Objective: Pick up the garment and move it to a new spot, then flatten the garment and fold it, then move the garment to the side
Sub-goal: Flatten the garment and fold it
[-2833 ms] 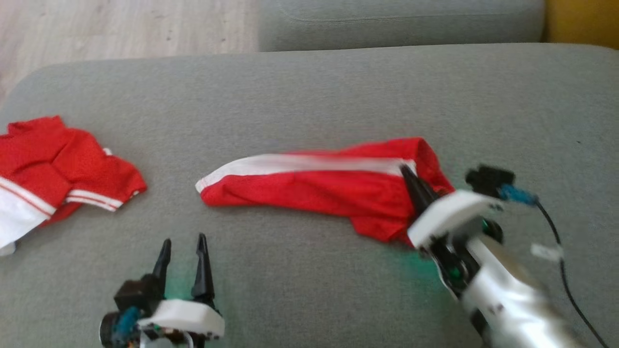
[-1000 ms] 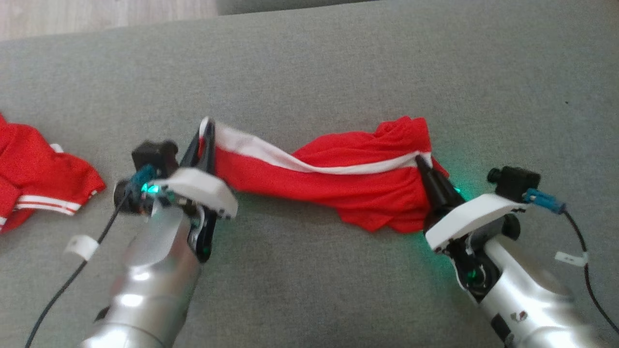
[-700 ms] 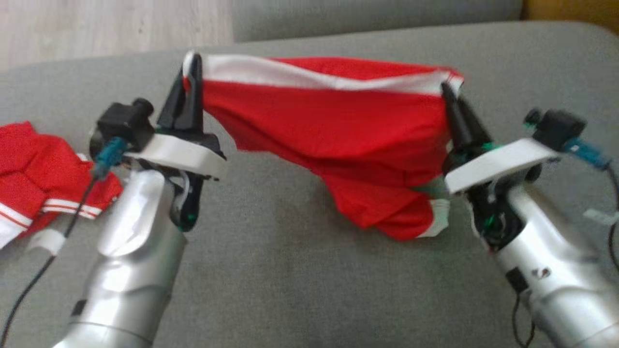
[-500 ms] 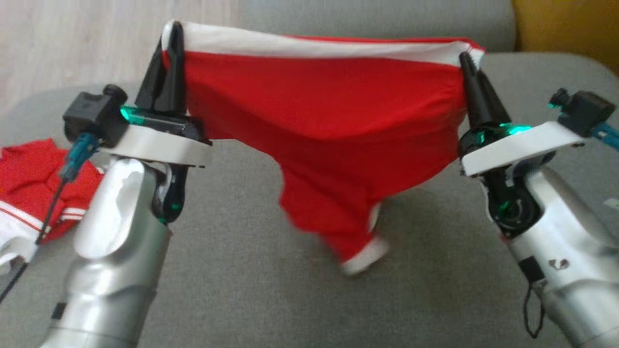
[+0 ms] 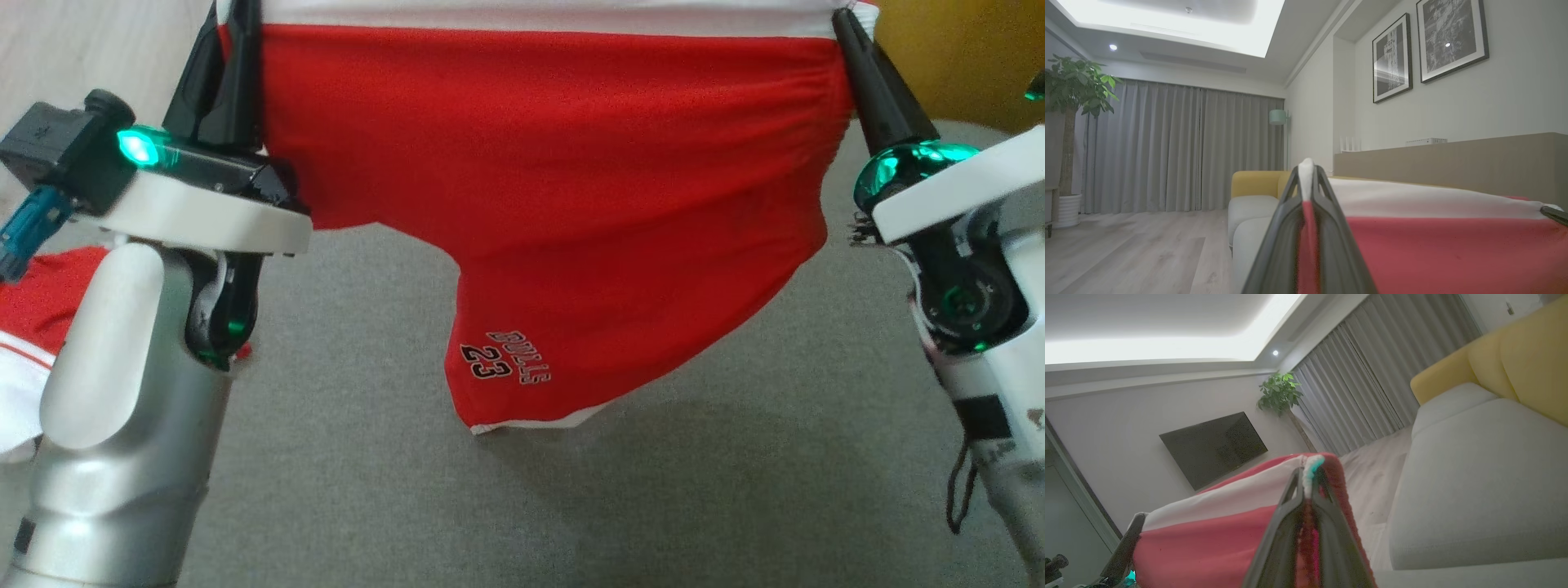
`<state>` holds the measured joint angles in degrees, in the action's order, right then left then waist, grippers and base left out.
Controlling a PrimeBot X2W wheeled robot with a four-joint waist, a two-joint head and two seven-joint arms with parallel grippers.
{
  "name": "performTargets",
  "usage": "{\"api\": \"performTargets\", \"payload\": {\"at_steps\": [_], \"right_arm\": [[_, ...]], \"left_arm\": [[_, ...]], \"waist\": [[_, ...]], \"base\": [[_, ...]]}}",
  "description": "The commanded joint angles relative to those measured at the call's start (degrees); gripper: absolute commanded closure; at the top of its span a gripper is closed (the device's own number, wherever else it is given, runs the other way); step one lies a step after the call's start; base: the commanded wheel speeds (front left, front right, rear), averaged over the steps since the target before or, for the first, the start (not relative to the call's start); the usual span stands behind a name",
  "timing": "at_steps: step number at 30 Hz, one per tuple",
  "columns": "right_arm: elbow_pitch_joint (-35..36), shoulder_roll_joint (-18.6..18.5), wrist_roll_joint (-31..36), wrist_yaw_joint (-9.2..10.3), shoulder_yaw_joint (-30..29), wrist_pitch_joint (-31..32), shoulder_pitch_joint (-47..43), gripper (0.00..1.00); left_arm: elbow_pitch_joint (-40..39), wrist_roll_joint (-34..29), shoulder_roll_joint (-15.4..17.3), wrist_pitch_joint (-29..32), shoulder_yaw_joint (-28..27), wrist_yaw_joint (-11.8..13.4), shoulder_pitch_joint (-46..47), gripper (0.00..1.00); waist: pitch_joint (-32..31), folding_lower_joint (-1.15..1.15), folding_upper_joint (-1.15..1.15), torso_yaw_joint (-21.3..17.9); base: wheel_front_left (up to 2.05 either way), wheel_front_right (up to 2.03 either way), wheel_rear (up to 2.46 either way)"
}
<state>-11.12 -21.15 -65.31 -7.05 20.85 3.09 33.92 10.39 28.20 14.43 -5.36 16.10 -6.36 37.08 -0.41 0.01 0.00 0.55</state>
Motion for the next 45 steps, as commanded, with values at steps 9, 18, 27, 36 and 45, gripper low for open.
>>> {"api": "performTargets", "payload": {"at_steps": [9,18,27,36,45], "right_arm": [[-7.49,3.54,6.78,-0.44,-0.89,3.57,15.47,1.00],[-14.08,3.34,13.14,-0.44,6.55,-13.77,38.22,1.00],[-9.53,-3.65,13.61,-0.44,14.47,-18.06,37.06,1.00],[-3.09,-5.55,9.07,-0.44,18.90,-18.08,13.67,1.00],[1.56,-3.18,6.22,-0.44,20.48,-18.08,-7.20,1.00]], "left_arm": [[5.18,-2.30,-0.77,0.06,-0.39,1.79,13.15,1.00],[16.79,-8.80,-4.00,-9.44,-1.13,3.19,34.14,1.00],[4.68,-13.18,-9.05,-9.63,-7.26,0.62,27.57,1.00],[4.14,-10.04,-11.45,-9.63,-9.81,-0.94,-0.06,1.00],[2.53,-3.51,-11.54,-9.64,-9.60,-1.11,-20.22,1.00]], "waist": [[12.54,-0.01,0.00,-1.45],[20.63,-0.01,0.00,-2.92],[23.17,-0.01,0.00,-2.51],[20.76,-0.01,0.00,-2.73],[12.88,-0.01,0.00,-2.78]], "base": [[0.00,0.00,0.00],[0.00,0.00,0.00],[0.00,0.00,0.00],[0.00,0.00,0.00],[0.00,0.00,0.00]]}}
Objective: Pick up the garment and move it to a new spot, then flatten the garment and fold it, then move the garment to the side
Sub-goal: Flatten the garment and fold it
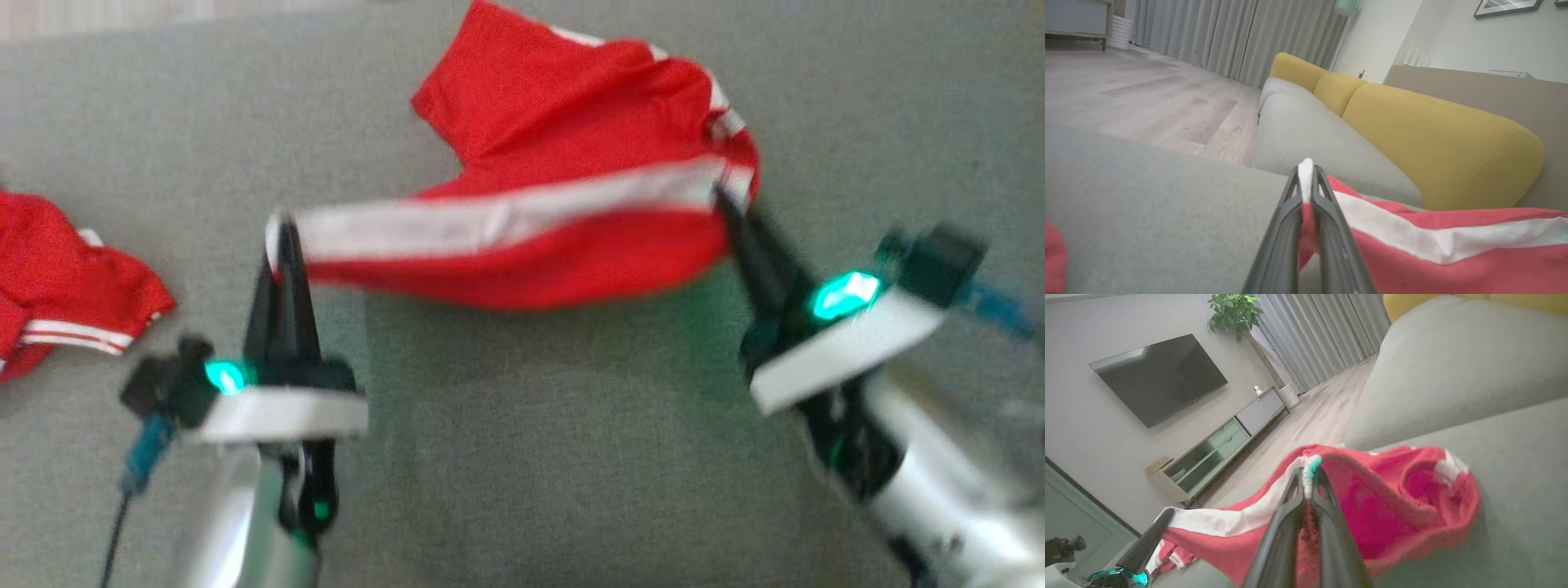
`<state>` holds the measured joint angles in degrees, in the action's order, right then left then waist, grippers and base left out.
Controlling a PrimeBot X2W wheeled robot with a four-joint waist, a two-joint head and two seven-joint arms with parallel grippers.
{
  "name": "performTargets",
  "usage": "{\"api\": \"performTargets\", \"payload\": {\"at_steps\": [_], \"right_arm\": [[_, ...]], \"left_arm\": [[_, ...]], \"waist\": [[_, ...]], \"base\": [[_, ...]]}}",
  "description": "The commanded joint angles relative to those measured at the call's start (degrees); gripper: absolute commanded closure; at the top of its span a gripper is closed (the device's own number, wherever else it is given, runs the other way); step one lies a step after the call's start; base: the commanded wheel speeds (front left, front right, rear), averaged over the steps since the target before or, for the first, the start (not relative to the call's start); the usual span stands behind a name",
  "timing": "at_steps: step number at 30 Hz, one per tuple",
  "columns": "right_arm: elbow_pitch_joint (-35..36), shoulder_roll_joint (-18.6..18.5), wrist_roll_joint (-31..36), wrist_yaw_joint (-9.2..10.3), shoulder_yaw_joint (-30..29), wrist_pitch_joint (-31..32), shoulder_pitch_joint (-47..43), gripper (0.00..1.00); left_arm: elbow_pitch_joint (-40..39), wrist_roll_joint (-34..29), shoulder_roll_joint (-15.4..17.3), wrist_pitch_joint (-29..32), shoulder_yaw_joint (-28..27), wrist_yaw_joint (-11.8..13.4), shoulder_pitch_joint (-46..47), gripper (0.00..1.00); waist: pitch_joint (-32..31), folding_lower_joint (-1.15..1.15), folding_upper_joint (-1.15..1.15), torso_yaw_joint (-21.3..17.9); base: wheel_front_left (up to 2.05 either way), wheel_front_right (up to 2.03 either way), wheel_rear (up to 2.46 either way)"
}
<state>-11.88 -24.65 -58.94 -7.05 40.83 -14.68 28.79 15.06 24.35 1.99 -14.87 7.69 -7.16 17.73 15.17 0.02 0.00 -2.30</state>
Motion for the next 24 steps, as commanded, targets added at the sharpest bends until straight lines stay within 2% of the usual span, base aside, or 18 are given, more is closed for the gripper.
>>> {"api": "performTargets", "payload": {"at_steps": [1,10,16,20,24], "right_arm": [[2.93,0.33,0.26,-0.44,0.80,-0.31,-3.92,1.00],[6.08,1.57,-1.30,-0.44,-0.82,-0.31,-17.38,1.00],[7.95,0.83,-1.93,-0.44,-0.86,-0.31,-23.78,1.00],[8.90,0.23,-2.66,-0.44,-1.03,-0.31,-25.54,1.00],[8.97,1.57,-3.87,-0.44,-3.26,-0.31,-24.58,1.00]], "left_arm": [[-2.26,0.54,0.90,-0.12,-0.64,-0.31,-2.70,1.00],[-3.32,2.31,0.89,-0.12,-0.16,-0.32,-14.94,1.00],[-4.26,1.57,0.89,-0.13,-1.03,-0.32,-20.74,1.00],[-5.72,0.69,0.89,-0.13,-1.66,-0.32,-21.74,1.00],[-6.36,-1.93,0.89,-0.13,-0.04,-0.32,-17.06,1.00]], "waist": [[-3.62,-0.02,0.00,0.11],[-9.55,-0.02,0.00,0.38],[-11.93,-0.02,0.00,-0.14],[-11.54,-0.02,0.00,-0.80],[-9.78,-0.02,0.00,-1.35]], "base": [[0.00,0.00,0.00],[0.00,0.00,0.00],[0.00,0.00,0.00],[0.00,0.00,0.00],[0.00,0.00,0.00]]}}
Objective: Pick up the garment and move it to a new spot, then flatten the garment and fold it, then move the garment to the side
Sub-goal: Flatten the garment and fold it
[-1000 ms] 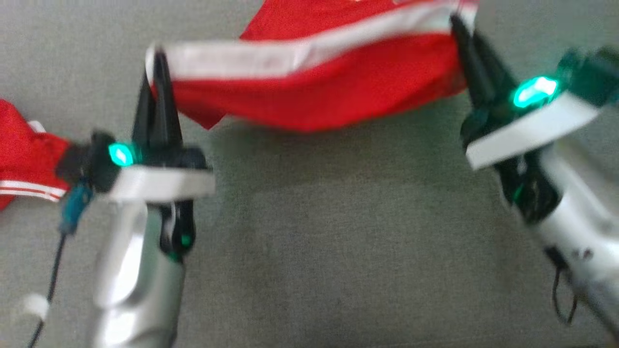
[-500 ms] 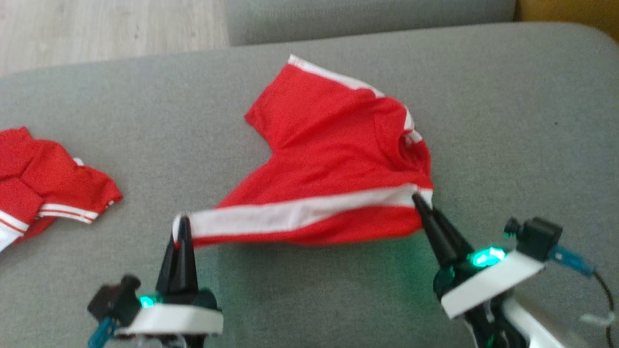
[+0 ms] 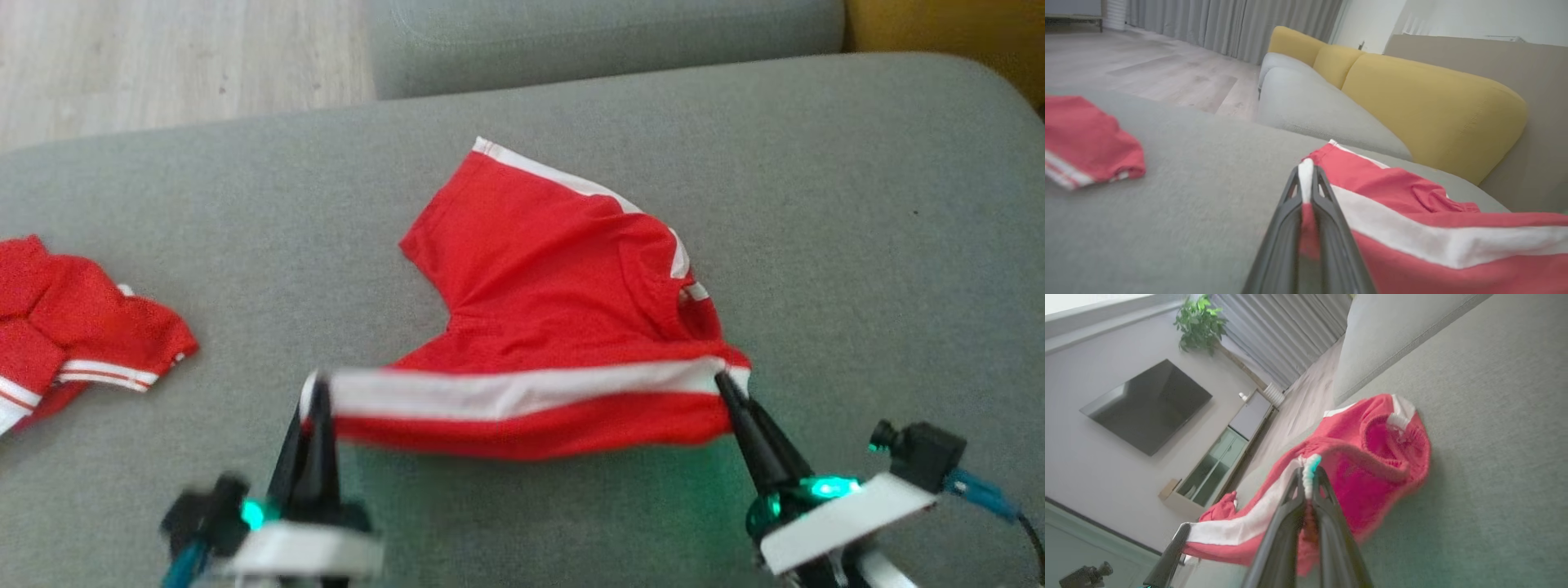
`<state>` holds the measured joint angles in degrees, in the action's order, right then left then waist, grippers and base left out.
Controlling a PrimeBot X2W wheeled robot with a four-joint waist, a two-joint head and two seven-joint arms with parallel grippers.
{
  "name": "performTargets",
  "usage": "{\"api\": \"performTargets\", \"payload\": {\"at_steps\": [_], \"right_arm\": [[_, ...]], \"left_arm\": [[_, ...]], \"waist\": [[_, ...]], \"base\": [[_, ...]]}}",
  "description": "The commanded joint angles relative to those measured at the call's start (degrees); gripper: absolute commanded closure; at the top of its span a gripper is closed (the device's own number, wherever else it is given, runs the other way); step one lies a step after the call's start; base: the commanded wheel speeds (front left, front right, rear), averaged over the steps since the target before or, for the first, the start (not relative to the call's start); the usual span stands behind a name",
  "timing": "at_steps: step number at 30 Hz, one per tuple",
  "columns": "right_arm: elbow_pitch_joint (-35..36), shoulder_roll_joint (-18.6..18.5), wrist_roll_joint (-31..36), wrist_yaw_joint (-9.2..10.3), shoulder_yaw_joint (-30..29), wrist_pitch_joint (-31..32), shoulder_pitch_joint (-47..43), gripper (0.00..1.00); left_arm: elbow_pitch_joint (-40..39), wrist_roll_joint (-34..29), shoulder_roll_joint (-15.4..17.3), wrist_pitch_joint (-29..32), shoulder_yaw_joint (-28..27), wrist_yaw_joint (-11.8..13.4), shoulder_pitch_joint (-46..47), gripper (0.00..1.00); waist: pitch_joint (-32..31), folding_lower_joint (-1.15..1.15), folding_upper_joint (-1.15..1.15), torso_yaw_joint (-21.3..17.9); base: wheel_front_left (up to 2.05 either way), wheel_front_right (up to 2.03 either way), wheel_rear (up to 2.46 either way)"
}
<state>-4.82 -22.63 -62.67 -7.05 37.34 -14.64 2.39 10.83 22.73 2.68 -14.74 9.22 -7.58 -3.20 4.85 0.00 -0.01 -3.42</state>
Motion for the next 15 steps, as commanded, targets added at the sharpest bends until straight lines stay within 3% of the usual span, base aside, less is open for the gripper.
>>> {"api": "performTargets", "payload": {"at_steps": [1,5,8,15], "right_arm": [[1.64,0.36,-1.17,-0.44,-0.45,-0.36,2.29,1.00],[-0.17,3.28,-5.32,-0.44,-1.60,-0.36,6.38,1.00],[-2.43,6.02,-9.29,-0.44,-1.42,-0.36,12.18,1.00],[-6.92,10.48,-13.35,-0.44,-3.25,-0.36,20.39,1.00]], "left_arm": [[-1.98,-1.01,0.28,-0.26,-0.82,0.09,6.11,1.00],[2.40,-1.23,4.17,-0.26,5.17,0.09,17.48,1.00],[10.95,2.53,9.19,0.06,13.94,0.09,31.39,1.00],[22.82,9.63,14.04,2.65,26.14,0.09,51.93,1.00]], "waist": [[1.18,0.00,0.01,-0.34],[3.96,0.00,0.01,-1.34],[7.33,0.00,0.01,-3.30],[13.04,0.00,0.01,-7.30]], "base": [[0.00,0.00,0.00],[0.00,0.00,0.00],[0.00,0.00,0.00],[0.00,0.00,0.00]]}}
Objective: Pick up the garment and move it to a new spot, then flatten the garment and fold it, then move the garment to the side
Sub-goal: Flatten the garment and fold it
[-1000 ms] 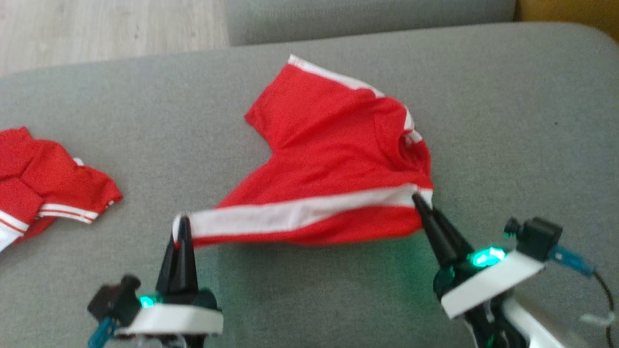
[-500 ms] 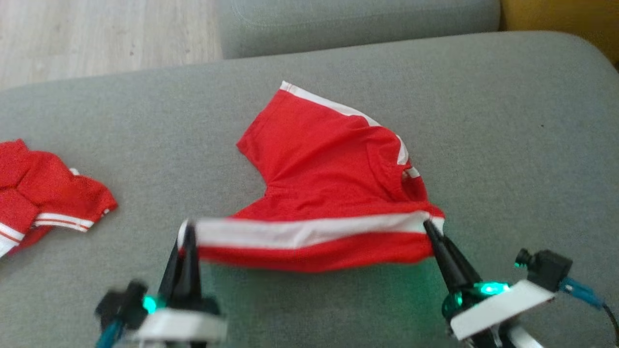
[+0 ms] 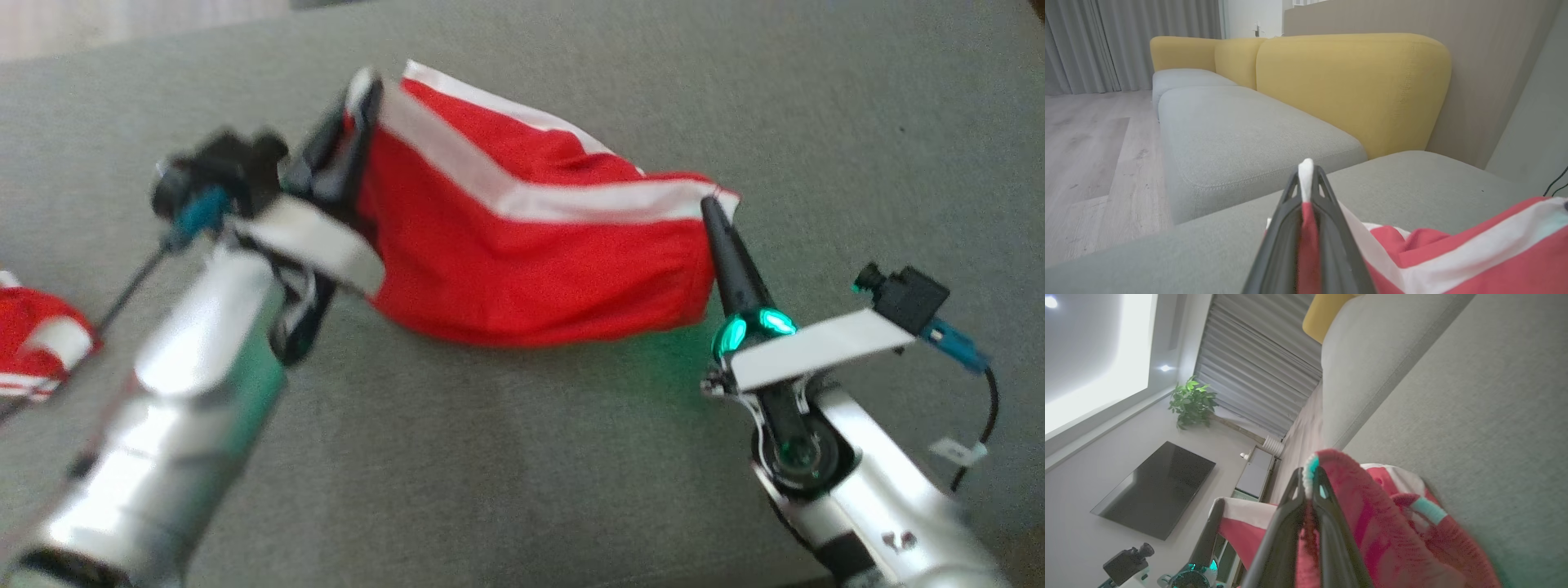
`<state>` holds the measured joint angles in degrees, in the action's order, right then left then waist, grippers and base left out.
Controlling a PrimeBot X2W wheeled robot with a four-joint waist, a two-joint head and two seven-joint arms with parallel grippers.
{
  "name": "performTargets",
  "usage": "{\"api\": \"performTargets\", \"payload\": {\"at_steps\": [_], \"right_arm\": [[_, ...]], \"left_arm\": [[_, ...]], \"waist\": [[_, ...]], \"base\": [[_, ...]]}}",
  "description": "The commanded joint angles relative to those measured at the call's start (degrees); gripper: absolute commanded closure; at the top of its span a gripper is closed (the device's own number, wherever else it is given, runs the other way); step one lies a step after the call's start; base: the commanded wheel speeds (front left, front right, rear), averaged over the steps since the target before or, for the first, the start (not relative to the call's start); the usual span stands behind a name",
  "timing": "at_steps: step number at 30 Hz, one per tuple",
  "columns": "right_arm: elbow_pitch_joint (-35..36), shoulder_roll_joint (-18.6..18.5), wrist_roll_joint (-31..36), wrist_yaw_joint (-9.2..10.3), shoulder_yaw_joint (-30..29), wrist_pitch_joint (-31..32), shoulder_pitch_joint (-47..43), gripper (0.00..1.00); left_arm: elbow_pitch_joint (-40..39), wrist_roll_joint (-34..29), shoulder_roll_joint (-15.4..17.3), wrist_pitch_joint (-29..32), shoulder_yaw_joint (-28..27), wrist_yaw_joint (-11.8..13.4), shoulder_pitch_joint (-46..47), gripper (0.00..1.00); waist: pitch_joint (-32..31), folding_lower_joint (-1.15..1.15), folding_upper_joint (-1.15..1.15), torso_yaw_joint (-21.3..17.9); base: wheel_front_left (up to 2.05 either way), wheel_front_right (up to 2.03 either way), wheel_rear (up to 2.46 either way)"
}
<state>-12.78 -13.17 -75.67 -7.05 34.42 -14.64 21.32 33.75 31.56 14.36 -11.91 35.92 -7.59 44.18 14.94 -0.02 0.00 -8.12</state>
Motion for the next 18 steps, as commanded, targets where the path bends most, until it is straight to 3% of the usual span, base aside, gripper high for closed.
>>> {"api": "performTargets", "payload": {"at_steps": [1,7,18], "right_arm": [[0.54,1.64,-0.44,-0.44,-1.00,-0.36,2.15,1.00],[-1.82,4.75,-0.41,-0.44,-1.70,-0.36,4.56,1.00],[-3.63,7.50,-0.11,-0.44,-0.91,-0.36,6.99,1.00]], "left_arm": [[1.34,1.27,2.71,-0.27,0.62,0.10,6.77,1.00],[10.77,2.97,3.79,-0.96,4.83,0.10,16.20,1.00],[24.47,2.28,4.25,-2.45,6.48,1.04,23.57,1.00]], "waist": [[3.64,0.02,0.00,-3.12],[6.76,0.02,0.00,-5.99],[9.93,0.02,0.00,-8.89]], "base": [[0.00,0.00,0.00],[0.00,0.00,0.00],[0.00,0.00,0.00]]}}
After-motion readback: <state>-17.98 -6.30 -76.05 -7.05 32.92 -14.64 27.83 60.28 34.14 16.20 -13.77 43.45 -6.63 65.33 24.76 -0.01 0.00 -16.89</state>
